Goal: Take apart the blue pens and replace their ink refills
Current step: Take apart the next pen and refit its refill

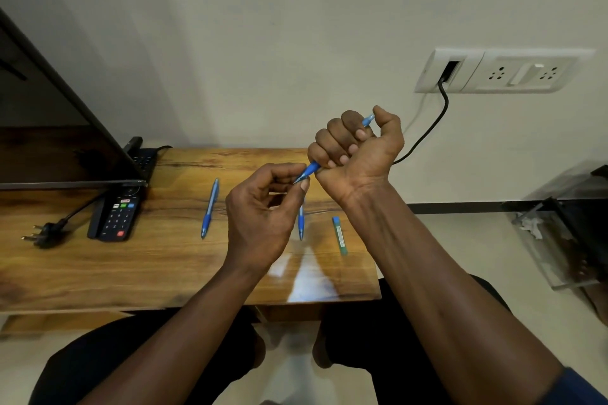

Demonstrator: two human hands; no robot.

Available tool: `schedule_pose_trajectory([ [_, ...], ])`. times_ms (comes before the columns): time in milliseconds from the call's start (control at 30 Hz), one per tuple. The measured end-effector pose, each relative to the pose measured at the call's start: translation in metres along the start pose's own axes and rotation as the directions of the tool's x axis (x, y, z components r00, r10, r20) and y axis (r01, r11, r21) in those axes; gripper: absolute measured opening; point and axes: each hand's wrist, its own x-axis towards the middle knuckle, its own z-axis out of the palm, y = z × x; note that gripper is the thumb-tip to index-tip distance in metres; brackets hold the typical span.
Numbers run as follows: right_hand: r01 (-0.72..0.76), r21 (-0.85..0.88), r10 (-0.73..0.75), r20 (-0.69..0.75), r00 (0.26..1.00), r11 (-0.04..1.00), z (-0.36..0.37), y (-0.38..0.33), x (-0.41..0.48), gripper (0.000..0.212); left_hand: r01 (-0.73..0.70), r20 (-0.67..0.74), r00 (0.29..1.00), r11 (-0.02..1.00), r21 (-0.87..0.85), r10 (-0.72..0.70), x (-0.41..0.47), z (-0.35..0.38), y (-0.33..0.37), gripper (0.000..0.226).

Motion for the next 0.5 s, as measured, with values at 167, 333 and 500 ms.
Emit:
schedule_pose_trajectory([
  [167,-0.013,-0.001,0.013,-0.022,1.0,1.0,-0.0021,-0.0013,0.001,0.049,0.011,0.003,1.0,1.0,0.001,-0.011,-0.0017,0.0021,0.0001,0.023],
  [333,-0.011,0.035,0.013,-0.049,0.999,0.999,-0.0033,-0.0016,-0.0006,0.047,0.008,-0.004,1.0,1.0,0.01,-0.008,-0.0019,0.0038,0.0008,0.024],
  [500,0.0,0.011,0.002,-0.138,0.99,1.0,-0.0038,-0.0048,0.0015,0.044,0.008,-0.004,1.0,1.0,0.017,-0.008,-0.0037,0.0068,0.0015,0.024],
])
